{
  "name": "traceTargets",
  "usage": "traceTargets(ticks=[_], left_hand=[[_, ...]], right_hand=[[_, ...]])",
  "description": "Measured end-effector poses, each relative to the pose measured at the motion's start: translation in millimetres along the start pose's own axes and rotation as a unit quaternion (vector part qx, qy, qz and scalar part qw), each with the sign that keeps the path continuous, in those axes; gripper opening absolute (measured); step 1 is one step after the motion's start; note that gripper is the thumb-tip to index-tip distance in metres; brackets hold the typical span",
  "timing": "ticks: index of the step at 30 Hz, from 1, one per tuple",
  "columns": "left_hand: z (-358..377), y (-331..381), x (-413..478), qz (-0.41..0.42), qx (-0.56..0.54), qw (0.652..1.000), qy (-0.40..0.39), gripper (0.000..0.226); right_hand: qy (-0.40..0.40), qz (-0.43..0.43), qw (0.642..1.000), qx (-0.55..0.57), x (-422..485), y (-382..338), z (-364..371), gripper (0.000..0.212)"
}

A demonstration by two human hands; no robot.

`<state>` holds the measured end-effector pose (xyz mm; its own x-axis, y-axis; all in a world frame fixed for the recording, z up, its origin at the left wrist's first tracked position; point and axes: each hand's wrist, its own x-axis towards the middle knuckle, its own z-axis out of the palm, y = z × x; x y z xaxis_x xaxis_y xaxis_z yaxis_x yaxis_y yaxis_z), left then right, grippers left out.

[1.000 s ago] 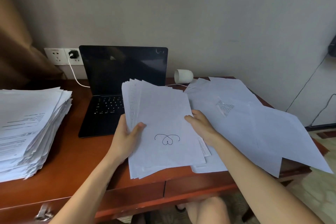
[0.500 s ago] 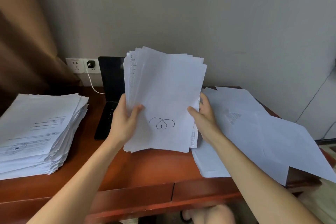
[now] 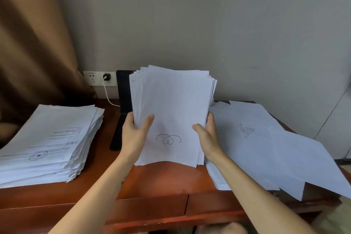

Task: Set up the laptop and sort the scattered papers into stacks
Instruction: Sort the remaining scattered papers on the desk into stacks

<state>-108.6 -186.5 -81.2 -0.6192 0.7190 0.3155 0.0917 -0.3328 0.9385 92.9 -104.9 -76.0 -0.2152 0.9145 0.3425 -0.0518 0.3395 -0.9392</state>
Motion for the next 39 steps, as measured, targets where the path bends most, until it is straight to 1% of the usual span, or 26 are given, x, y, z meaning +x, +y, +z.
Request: traceTargets(ticks=[3,5,7,9,11,14,19,23,25,27,30,32,34,36,37,39], left_hand=[[1.2,-3.6,3.2,-0.007,0.021,1.000,-0.014,0.032],[-1.1,-10.8,7.1,-0.018,0.045,0.999,-0.017,0.030],[-5.3,-20.9,8.9,-0.039,0.077,0.996,-0.037,0.031],[-7.2,-31.8,10.4,-0.045,0.104,0.992,-0.052,0.028],[-4.7,-36.5,10.1,-0.028,0.119,0.991,-0.057,0.028],[10.4,-36.7,8.7,-0.006,0.124,0.989,-0.076,0.028],[51.6,-48.0,8.8,-0.011,0.143,0.980,-0.139,0.021],[96.0,-56.8,6.6,-0.042,0.120,0.980,-0.151,0.024],[118.7,-63.9,8.5,-0.055,0.110,0.980,-0.156,0.021],[141.4,-70.6,11.6,-0.057,0.111,0.979,-0.163,0.018],[176.2,-80.8,17.7,-0.052,0.117,0.977,-0.171,0.017],[196.1,-89.2,24.6,-0.043,0.129,0.975,-0.174,0.012],[209.8,-98.9,31.3,-0.030,0.146,0.973,-0.173,0.001],[216.6,-108.0,35.0,-0.016,0.161,0.971,-0.175,0.009],[218.1,-112.1,35.6,-0.012,0.165,0.970,-0.176,0.011],[218.8,-118.9,35.7,-0.009,0.170,0.969,-0.177,0.008]], right_hand=[[0.001,-0.001,0.999,-0.052,0.4,4.0,6.8,0.032],[0.015,0.019,0.997,-0.076,2.6,9.8,6.5,0.025],[0.015,0.033,0.995,-0.091,2.6,16.5,3.5,0.020],[0.003,0.021,0.995,-0.100,1.5,21.7,-1.2,0.020],[-0.013,0.008,0.995,-0.098,1.0,23.4,-6.3,0.023],[0.001,0.031,0.996,-0.088,7.1,26.6,-21.2,0.025],[0.030,0.079,0.990,-0.111,22.7,34.4,-64.3,0.033],[0.040,0.100,0.986,-0.127,31.4,47.1,-109.2,0.033],[0.052,0.114,0.984,-0.127,36.9,52.4,-136.2,0.033],[0.068,0.121,0.982,-0.131,44.2,56.9,-163.5,0.035],[0.093,0.134,0.977,-0.137,62.9,69.0,-199.6,0.030],[0.106,0.126,0.976,-0.141,85.1,81.9,-222.1,0.029],[0.123,0.109,0.967,-0.193,110.9,96.6,-244.7,0.028],[0.129,0.113,0.951,-0.257,135.2,108.0,-263.0,0.030],[0.123,0.115,0.941,-0.294,146.4,114.2,-270.3,0.031],[0.082,0.136,0.908,-0.387,164.1,126.4,-280.2,0.040]])
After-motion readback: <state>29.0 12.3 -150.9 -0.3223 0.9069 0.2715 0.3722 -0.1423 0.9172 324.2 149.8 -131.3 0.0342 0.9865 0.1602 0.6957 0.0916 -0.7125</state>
